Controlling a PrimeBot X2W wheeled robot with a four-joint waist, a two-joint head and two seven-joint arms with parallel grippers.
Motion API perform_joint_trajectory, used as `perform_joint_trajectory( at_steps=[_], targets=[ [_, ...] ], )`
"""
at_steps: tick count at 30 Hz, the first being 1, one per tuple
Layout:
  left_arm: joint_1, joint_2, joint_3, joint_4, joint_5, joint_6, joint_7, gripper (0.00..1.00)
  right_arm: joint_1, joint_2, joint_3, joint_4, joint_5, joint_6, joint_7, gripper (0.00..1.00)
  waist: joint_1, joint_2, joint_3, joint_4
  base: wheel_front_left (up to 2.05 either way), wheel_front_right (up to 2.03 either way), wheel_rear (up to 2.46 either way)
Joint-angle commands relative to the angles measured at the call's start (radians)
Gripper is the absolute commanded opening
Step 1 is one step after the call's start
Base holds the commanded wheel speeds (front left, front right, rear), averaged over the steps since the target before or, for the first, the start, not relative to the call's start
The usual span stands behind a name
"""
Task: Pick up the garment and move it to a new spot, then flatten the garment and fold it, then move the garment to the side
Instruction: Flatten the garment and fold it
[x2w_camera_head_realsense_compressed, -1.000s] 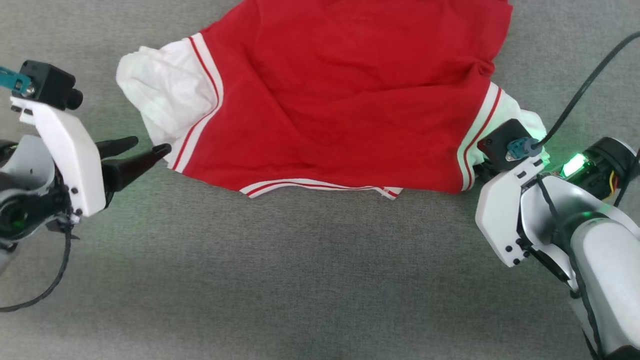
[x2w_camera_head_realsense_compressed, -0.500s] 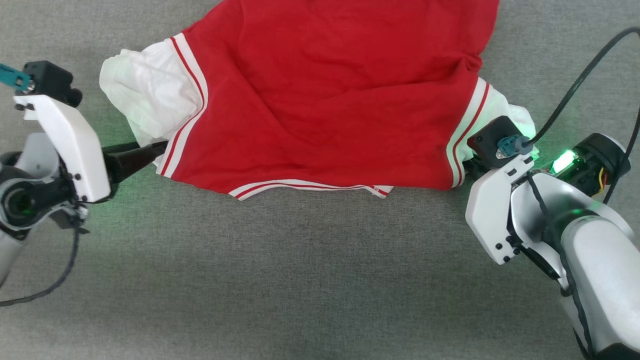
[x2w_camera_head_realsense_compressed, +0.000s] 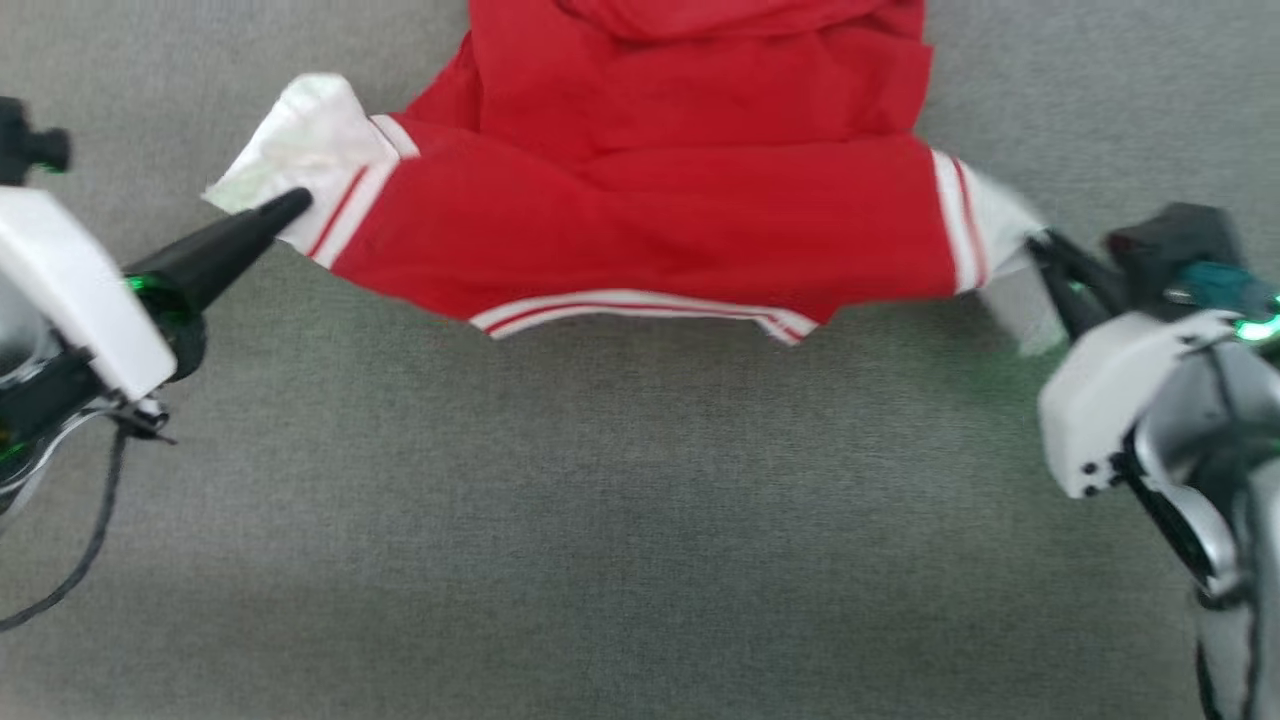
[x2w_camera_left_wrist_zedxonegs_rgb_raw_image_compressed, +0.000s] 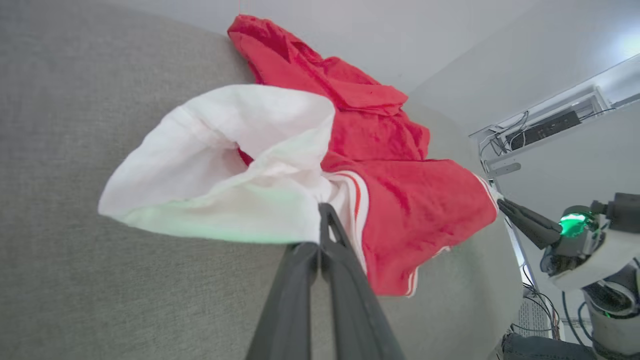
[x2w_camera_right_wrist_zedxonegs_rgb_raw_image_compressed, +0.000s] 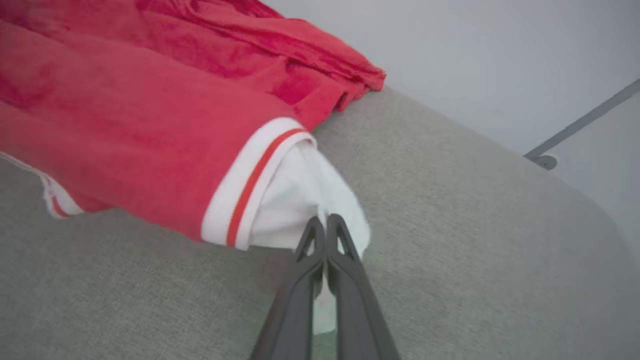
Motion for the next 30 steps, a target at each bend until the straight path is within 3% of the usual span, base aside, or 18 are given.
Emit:
perform_joint_trajectory(
  at_steps=[1, 8, 13, 18, 21, 30],
  targets=[
    [0.029, 0.013, 0.023, -0.033, -0.016, 0.002, -0.022, 0.0, 0.021, 0.008, -0.017, -0.032, -0.011, -0.002, -0.012, 0.0, 0.0, 0.0, -0.016, -0.013, 0.0, 0.0, 0.0],
    [0.144, 0.064, 0.182, -0.241, -0.061, 0.002, -0.13, 0.0, 0.087, 0.091, -0.193, -0.229, 0.005, -0.002, -0.085, 0.0, 0.0, 0.0, -0.033, -0.018, 0.0, 0.0, 0.0],
    [0.122, 0.04, 0.258, -0.222, -0.041, 0.002, -0.169, 0.0, 0.014, 0.138, -0.261, -0.219, 0.048, -0.003, -0.125, 0.0, 0.0, 0.0, -0.017, -0.027, 0.0, 0.0, 0.0],
    [-0.034, -0.06, 0.317, -0.058, -0.009, 0.002, -0.194, 0.0, -0.212, 0.2, -0.296, -0.051, 0.11, -0.003, -0.178, 0.0, 0.0, 0.0, 0.032, -0.045, 0.0, 0.0, 0.0],
    [-0.192, -0.12, 0.32, 0.108, 0.047, 0.002, -0.211, 0.0, -0.399, 0.234, -0.324, 0.088, 0.14, -0.004, -0.216, 0.0, 0.0, 0.0, 0.07, -0.053, 0.0, 0.0, 0.0],
    [-0.699, -0.253, 0.336, 0.517, 0.187, 0.003, -0.32, 0.0, -0.958, 0.257, -0.395, 0.517, 0.093, -0.005, -0.4, 0.0, 0.0, 0.0, 0.146, -0.096, 0.0, 0.0, 0.0]
  ],
)
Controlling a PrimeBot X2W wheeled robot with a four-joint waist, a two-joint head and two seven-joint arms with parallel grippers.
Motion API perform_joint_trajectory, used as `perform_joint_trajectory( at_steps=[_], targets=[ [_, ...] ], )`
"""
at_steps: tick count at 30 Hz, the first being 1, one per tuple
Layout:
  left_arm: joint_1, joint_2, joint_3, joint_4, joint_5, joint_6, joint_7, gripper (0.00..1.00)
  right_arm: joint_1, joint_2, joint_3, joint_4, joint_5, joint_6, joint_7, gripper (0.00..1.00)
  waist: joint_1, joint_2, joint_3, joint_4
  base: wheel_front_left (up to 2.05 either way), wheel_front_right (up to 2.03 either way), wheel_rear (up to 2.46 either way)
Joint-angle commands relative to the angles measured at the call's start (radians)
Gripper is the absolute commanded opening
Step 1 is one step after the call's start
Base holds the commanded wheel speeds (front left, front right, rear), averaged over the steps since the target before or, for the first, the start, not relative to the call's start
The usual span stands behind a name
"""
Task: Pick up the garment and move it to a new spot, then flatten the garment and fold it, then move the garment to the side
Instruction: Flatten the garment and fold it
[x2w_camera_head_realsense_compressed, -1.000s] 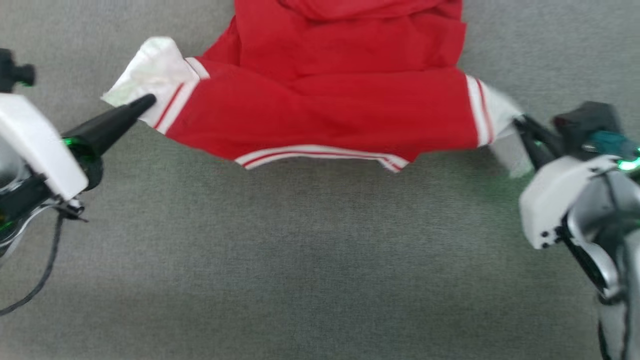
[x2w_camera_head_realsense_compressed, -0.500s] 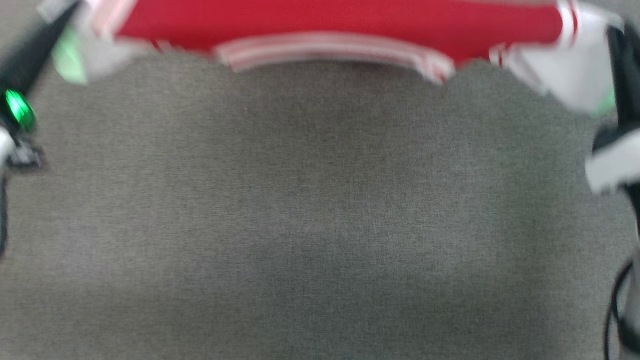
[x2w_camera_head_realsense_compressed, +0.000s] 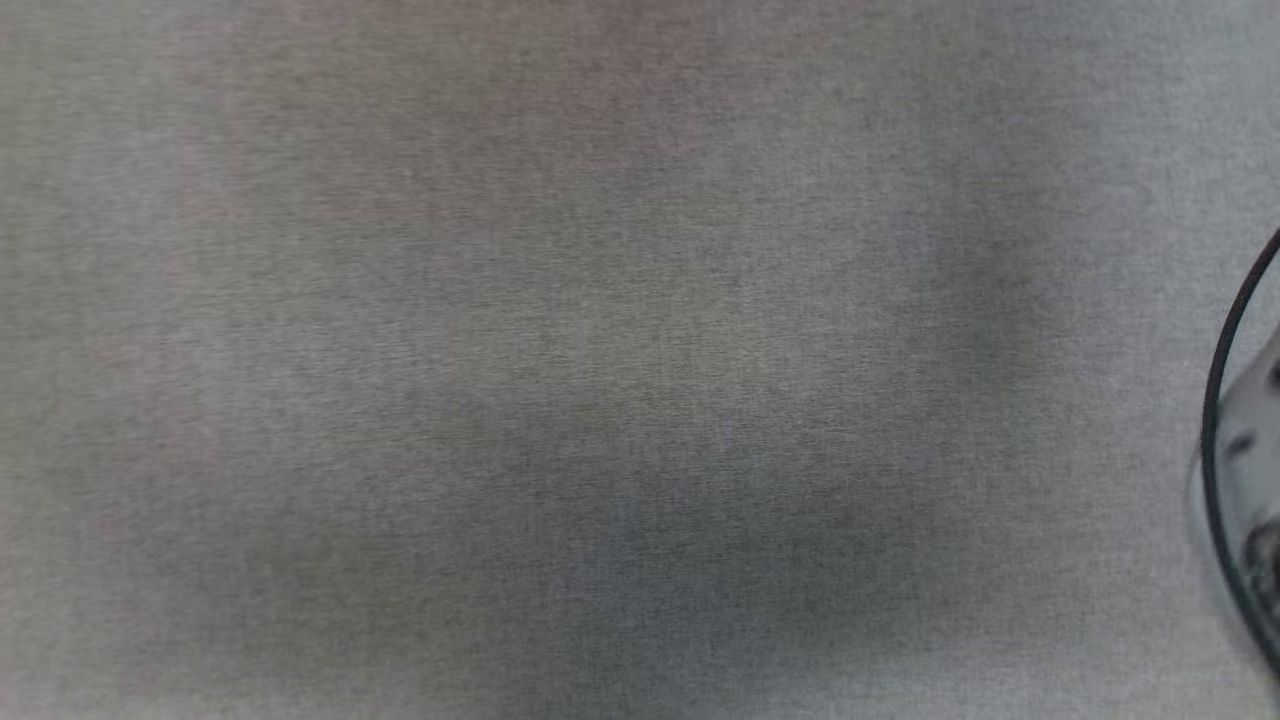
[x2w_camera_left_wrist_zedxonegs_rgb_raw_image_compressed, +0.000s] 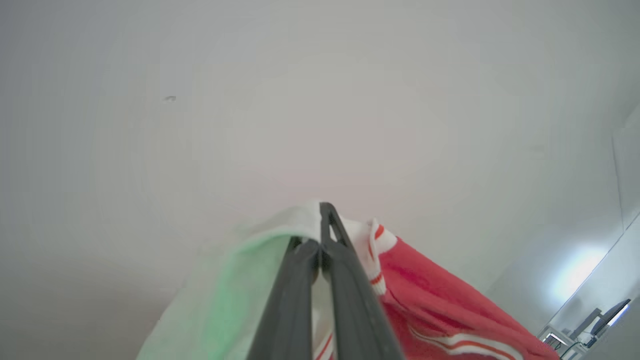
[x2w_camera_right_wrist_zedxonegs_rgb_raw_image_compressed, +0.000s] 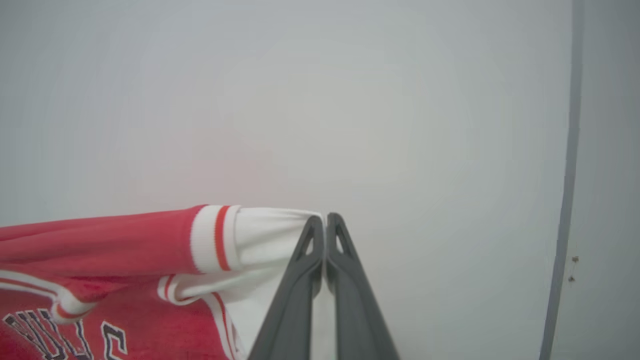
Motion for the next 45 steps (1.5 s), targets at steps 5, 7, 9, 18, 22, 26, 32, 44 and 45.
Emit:
perform_joint_trajectory(
  at_steps=[5, 7, 9, 18, 22, 26, 32, 44, 45],
  targets=[
    [-0.191, -0.02, 0.012, 0.109, 0.038, 0.004, -0.077, 0.0, -0.229, -0.016, -0.055, 0.204, -0.079, -0.008, -0.147, 0.0, 0.0, 0.0, 0.01, -0.016, 0.0, 0.0, 0.0],
    [-0.22, -0.031, -0.002, 0.125, 0.041, 0.004, -0.078, 0.0, -0.285, -0.015, -0.069, 0.272, -0.104, -0.008, -0.174, 0.0, 0.0, 0.0, 0.009, -0.013, 0.0, 0.0, 0.0],
    [-0.229, -0.036, -0.018, 0.129, 0.038, 0.004, -0.076, 0.0, -0.328, -0.015, -0.084, 0.33, -0.131, -0.008, -0.2, 0.0, 0.0, 0.0, 0.008, -0.01, 0.0, 0.0, 0.0],
    [-0.012, 0.006, -0.046, 0.025, -0.072, 0.004, -0.01, 0.0, -0.231, -0.013, 0.027, 0.454, -0.098, -0.007, -0.239, 0.0, 0.0, 0.0, -0.002, 0.002, 0.0, 0.0, 0.0],
    [0.245, 0.082, -0.03, -0.16, -0.157, 0.004, 0.036, 0.0, -0.002, -0.014, 0.132, 0.339, -0.007, -0.006, -0.158, 0.0, 0.0, 0.0, -0.037, -0.001, 0.0, 0.0, 0.0],
    [0.418, 0.122, -0.012, -0.272, -0.198, 0.004, 0.048, 0.0, 0.181, -0.033, 0.173, 0.191, 0.051, -0.006, -0.065, 0.0, 0.0, 0.0, -0.067, 0.006, 0.0, 0.0, 0.0],
    [0.765, 0.204, -0.018, -0.468, -0.197, 0.003, 0.079, 0.0, 0.588, -0.074, 0.186, -0.208, 0.147, -0.005, 0.195, 0.0, 0.0, 0.0, -0.126, 0.017, 0.0, 0.0, 0.0],
    [1.209, 0.301, -0.054, -0.653, -0.156, 0.003, 0.038, 0.0, 1.184, -0.103, 0.142, -0.779, 0.257, -0.005, 0.646, 0.0, 0.0, 0.0, -0.175, 0.047, 0.0, 0.0, 0.0],
    [1.23, 0.307, -0.056, -0.663, -0.149, 0.003, 0.037, 0.0, 1.216, -0.103, 0.139, -0.805, 0.265, -0.005, 0.668, 0.0, 0.0, 0.0, -0.175, 0.048, 0.0, 0.0, 0.0]
  ],
)
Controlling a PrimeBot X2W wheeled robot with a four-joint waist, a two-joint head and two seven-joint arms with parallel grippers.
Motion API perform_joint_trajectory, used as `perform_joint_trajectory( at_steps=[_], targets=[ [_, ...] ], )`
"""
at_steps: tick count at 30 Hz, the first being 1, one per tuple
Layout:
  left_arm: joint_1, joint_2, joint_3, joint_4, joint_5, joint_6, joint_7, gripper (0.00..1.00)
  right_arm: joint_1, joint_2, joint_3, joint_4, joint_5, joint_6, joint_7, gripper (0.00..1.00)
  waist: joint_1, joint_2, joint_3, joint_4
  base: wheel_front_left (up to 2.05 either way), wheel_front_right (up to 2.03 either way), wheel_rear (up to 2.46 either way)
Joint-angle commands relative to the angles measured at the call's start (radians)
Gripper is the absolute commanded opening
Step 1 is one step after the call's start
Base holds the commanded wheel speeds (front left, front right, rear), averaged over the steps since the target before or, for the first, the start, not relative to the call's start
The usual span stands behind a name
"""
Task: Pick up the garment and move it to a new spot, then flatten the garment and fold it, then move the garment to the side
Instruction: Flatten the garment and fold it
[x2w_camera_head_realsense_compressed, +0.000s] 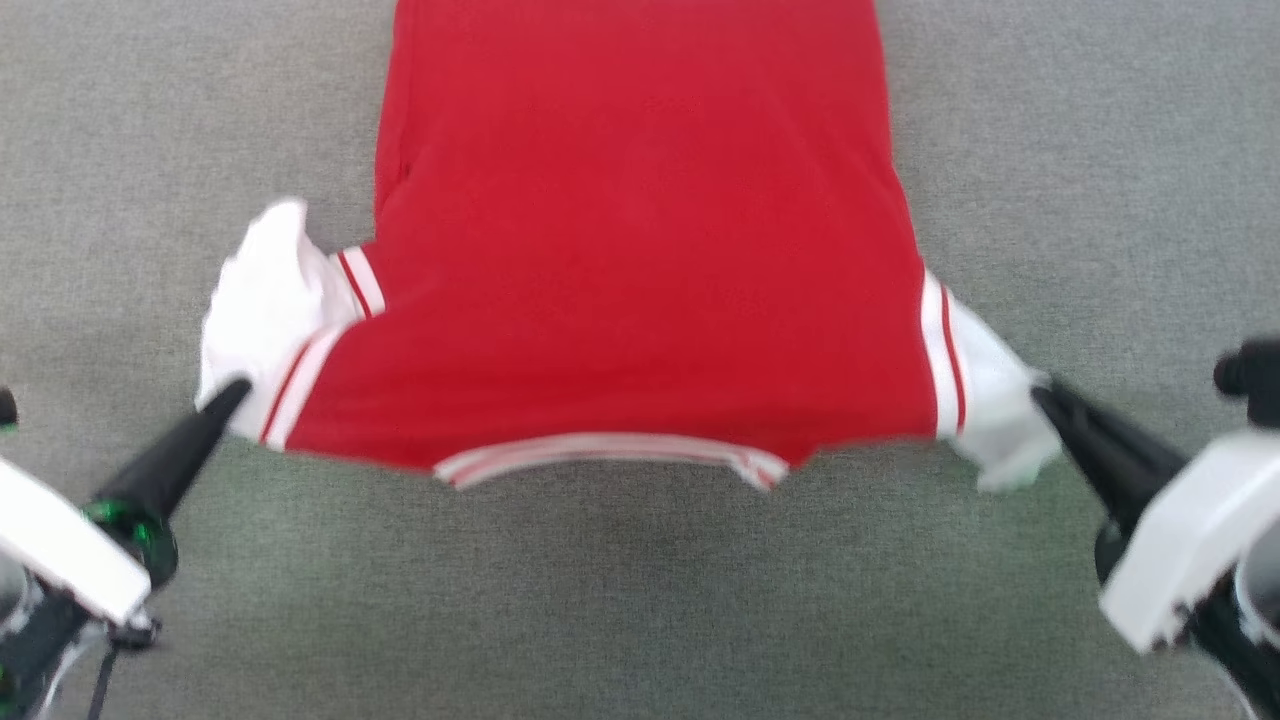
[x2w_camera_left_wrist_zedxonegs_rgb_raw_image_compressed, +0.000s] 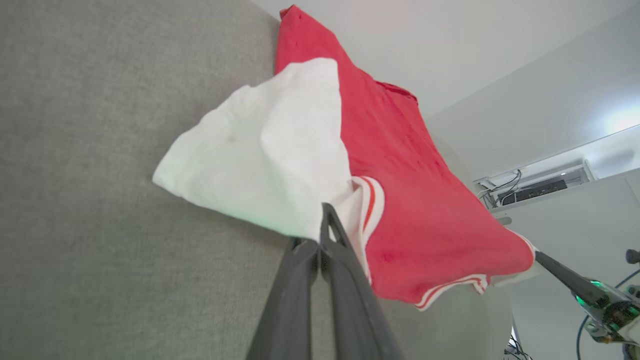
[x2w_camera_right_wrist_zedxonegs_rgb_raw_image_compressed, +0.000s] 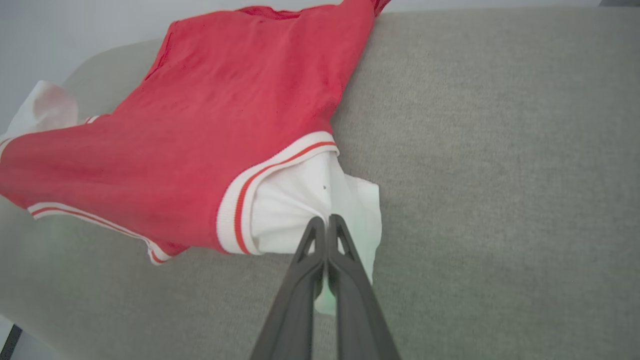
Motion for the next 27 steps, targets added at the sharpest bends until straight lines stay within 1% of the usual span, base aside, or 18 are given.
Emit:
perform_joint_trajectory(
  at_steps=[1, 5, 7, 10, 12, 14, 18, 21, 22, 24, 27],
  targets=[
    [0.024, 0.008, -0.001, -0.011, 0.008, 0.002, -0.004, 0.0, 0.03, -0.001, -0.007, -0.023, 0.008, -0.002, 0.018, 0.0, 0.0, 0.0, -0.001, 0.001, 0.0, 0.0, 0.0],
    [0.115, 0.042, -0.004, -0.046, 0.022, 0.002, -0.019, 0.0, 0.139, 0.002, -0.016, -0.105, 0.035, -0.002, 0.073, 0.0, 0.0, 0.0, 0.0, 0.004, 0.0, 0.0, 0.0],
    [0.157, 0.062, -0.004, -0.06, 0.035, 0.002, -0.034, 0.0, 0.189, 0.01, -0.023, -0.137, 0.045, -0.002, 0.089, 0.0, 0.0, 0.0, 0.002, 0.005, 0.0, 0.0, 0.0],
    [0.214, 0.077, -0.008, -0.086, 0.045, 0.002, -0.056, 0.0, 0.26, 0.018, -0.035, -0.187, 0.053, -0.002, 0.105, 0.0, 0.0, 0.0, 0.007, 0.008, 0.0, 0.0, 0.0],
    [0.237, 0.078, -0.008, -0.095, 0.045, 0.002, -0.074, 0.0, 0.289, 0.028, -0.046, -0.209, 0.055, -0.002, 0.096, 0.0, 0.0, 0.0, 0.01, 0.009, 0.0, 0.0, 0.0],
    [0.249, 0.065, -0.012, -0.098, 0.049, 0.002, -0.087, 0.0, 0.306, 0.031, -0.046, -0.211, 0.05, -0.002, 0.088, 0.0, 0.0, 0.0, 0.012, 0.009, 0.0, 0.0, 0.0],
    [0.23, 0.03, -0.033, -0.081, 0.056, 0.002, -0.08, 0.0, 0.288, 0.013, -0.03, -0.155, 0.019, -0.002, 0.076, 0.0, 0.0, 0.0, 0.015, 0.007, 0.0, 0.0, 0.0],
    [0.205, -0.003, -0.049, -0.053, 0.056, 0.002, -0.069, 0.0, 0.261, 0.001, 0.002, -0.075, 0.005, -0.002, 0.07, 0.0, 0.0, 0.0, 0.018, 0.006, 0.0, 0.0, 0.0],
    [0.205, -0.003, -0.049, -0.053, 0.056, 0.002, -0.069, 0.0, 0.261, 0.001, 0.002, -0.075, 0.005, -0.002, 0.07, 0.0, 0.0, 0.0, 0.018, 0.006, 0.0, 0.0, 0.0],
    [0.191, -0.022, -0.06, -0.028, 0.06, 0.002, -0.062, 0.0, 0.244, -0.012, 0.023, -0.015, -0.009, -0.002, 0.063, 0.0, 0.0, 0.0, 0.022, 0.007, 0.0, 0.0, 0.0],
    [0.172, -0.053, -0.077, 0.003, 0.062, 0.002, -0.054, 0.0, 0.22, -0.013, 0.063, 0.066, -0.024, -0.002, 0.045, 0.0, 0.0, 0.0, 0.025, 0.009, 0.0, 0.0, 0.0]
  ],
)
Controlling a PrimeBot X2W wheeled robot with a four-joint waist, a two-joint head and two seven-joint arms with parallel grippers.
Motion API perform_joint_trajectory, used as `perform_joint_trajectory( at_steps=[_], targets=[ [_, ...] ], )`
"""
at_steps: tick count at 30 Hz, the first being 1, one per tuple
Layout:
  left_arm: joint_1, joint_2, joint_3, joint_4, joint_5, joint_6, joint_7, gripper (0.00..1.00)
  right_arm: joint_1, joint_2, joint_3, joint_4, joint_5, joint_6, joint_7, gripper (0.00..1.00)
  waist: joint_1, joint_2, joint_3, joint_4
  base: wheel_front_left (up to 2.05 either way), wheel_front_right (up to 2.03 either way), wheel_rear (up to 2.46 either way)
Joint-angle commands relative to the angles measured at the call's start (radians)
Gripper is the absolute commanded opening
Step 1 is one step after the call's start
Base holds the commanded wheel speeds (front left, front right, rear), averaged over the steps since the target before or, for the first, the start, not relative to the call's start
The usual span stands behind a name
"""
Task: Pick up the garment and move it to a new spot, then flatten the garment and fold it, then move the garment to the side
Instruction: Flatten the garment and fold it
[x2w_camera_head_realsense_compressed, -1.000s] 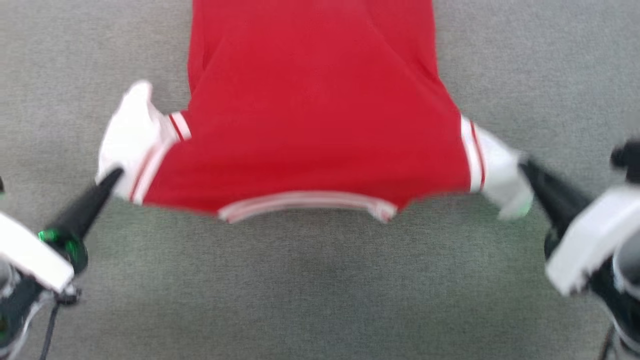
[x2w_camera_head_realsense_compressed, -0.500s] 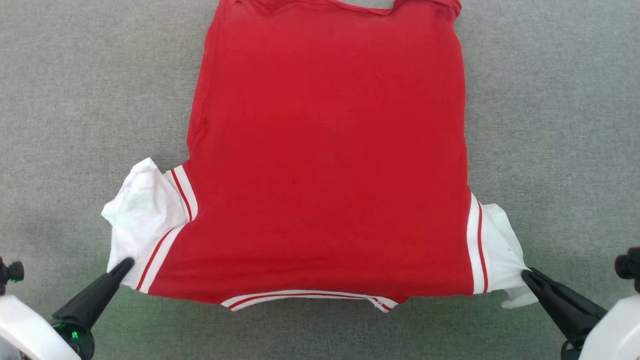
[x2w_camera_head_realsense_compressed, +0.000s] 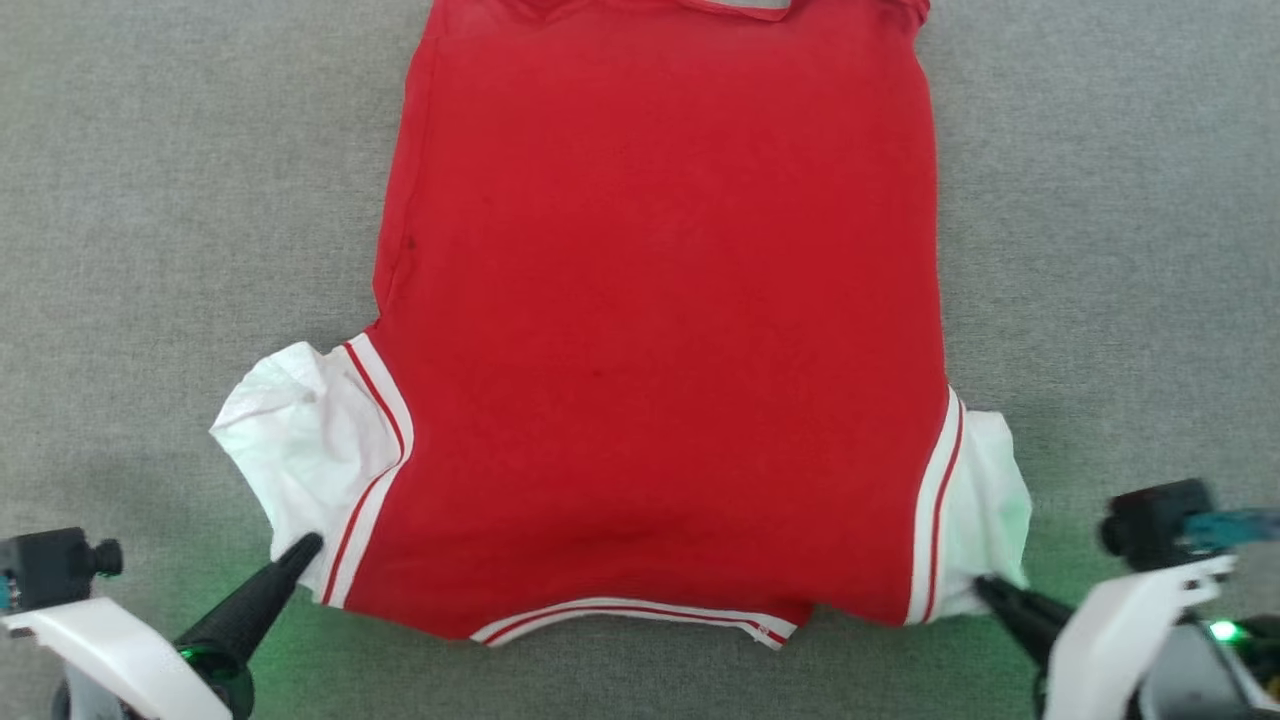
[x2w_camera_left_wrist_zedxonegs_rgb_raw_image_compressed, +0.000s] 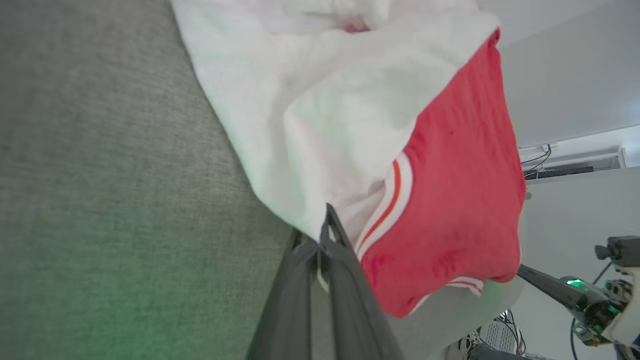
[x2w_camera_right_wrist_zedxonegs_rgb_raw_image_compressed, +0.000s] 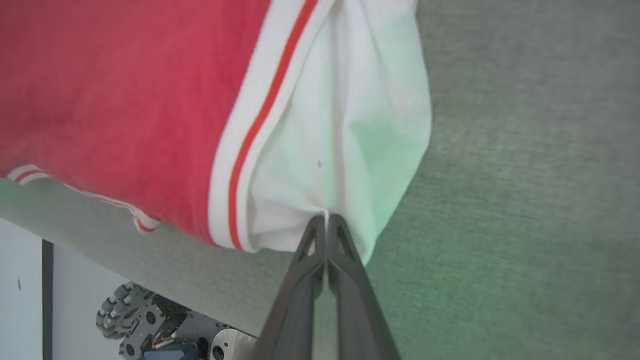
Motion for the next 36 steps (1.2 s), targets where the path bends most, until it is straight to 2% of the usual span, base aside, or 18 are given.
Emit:
perform_joint_trajectory(
  at_steps=[1, 8, 9, 10, 11, 15, 20, 25, 28, 30, 33, 36],
  targets=[
    [-0.019, -0.012, -0.007, 0.011, 0.003, 0.002, 0.004, 0.0, -0.013, 0.002, 0.018, 0.03, -0.01, -0.001, -0.01, 0.0, 0.0, 0.0, 0.001, 0.002, 0.0, 0.0, 0.0],
    [-0.039, -0.045, -0.033, 0.057, 0.014, 0.002, 0.002, 0.0, -0.038, -0.018, 0.083, 0.153, -0.043, -0.001, -0.061, 0.0, 0.0, 0.0, 0.002, 0.01, 0.0, 0.0, 0.0],
    [-0.04, -0.049, -0.035, 0.061, 0.012, 0.002, 0.0, 0.0, -0.042, -0.022, 0.088, 0.158, -0.048, -0.001, -0.072, 0.38, 0.0, 0.0, 0.001, 0.01, 0.0, 0.0, 0.0],
    [-0.041, -0.05, -0.038, 0.063, 0.012, 0.002, 0.0, 0.0, -0.045, -0.023, 0.091, 0.163, -0.053, -0.001, -0.082, 0.92, 0.0, 0.0, 0.0, 0.009, 0.0, 0.0, 0.0],
    [-0.041, -0.051, -0.04, 0.064, 0.014, 0.002, -0.002, 0.0, -0.046, -0.025, 0.093, 0.165, -0.054, -0.001, -0.085, 1.0, 0.0, 0.0, -0.001, 0.007, 0.0, 0.0, 0.0],
    [-0.036, -0.056, -0.045, 0.055, 0.008, 0.002, -0.011, 0.0, -0.041, -0.034, 0.065, 0.105, -0.047, -0.003, -0.095, 1.0, 0.0, 0.0, -0.006, 0.004, 0.0, 0.0, 0.0],
    [-0.039, -0.058, -0.051, 0.034, 0.008, 0.002, -0.019, 0.0, -0.057, -0.036, -0.038, -0.077, 0.006, -0.001, -0.058, 1.0, 0.0, 0.0, -0.004, 0.013, 0.0, 0.0, 0.0],
    [-0.065, -0.056, -0.055, -0.002, 0.024, 0.002, -0.027, 0.0, -0.205, -0.081, -0.159, -0.181, -0.009, -0.001, 0.035, 1.0, 0.0, 0.0, 0.024, 0.039, 0.0, 0.0, 0.0],
    [-0.088, -0.057, -0.06, -0.028, 0.036, 0.002, -0.029, 0.0, -0.376, -0.116, -0.173, -0.138, -0.051, -0.001, 0.068, 1.0, 0.0, 0.0, 0.051, 0.061, 0.0, 0.0, 0.0],
    [-0.105, -0.057, -0.066, -0.041, 0.045, 0.002, -0.031, 0.0, -0.504, -0.142, -0.148, -0.06, -0.09, -0.001, 0.071, 1.0, 0.0, 0.0, 0.071, 0.078, 0.0, 0.0, 0.0],
    [-0.133, -0.055, -0.076, -0.065, 0.049, 0.002, -0.036, 0.0, -0.693, -0.157, -0.085, 0.096, -0.152, -0.001, 0.066, 1.0, 0.0, 0.0, 0.107, 0.103, 0.0, 0.0, 0.0],
    [-0.16, -0.051, -0.089, -0.092, 0.061, 0.002, -0.045, 0.0, -0.867, -0.128, -0.056, 0.285, -0.214, -0.001, 0.079, 1.0, 0.0, 0.0, 0.148, 0.127, 0.0, 0.0, 0.0]
  ],
)
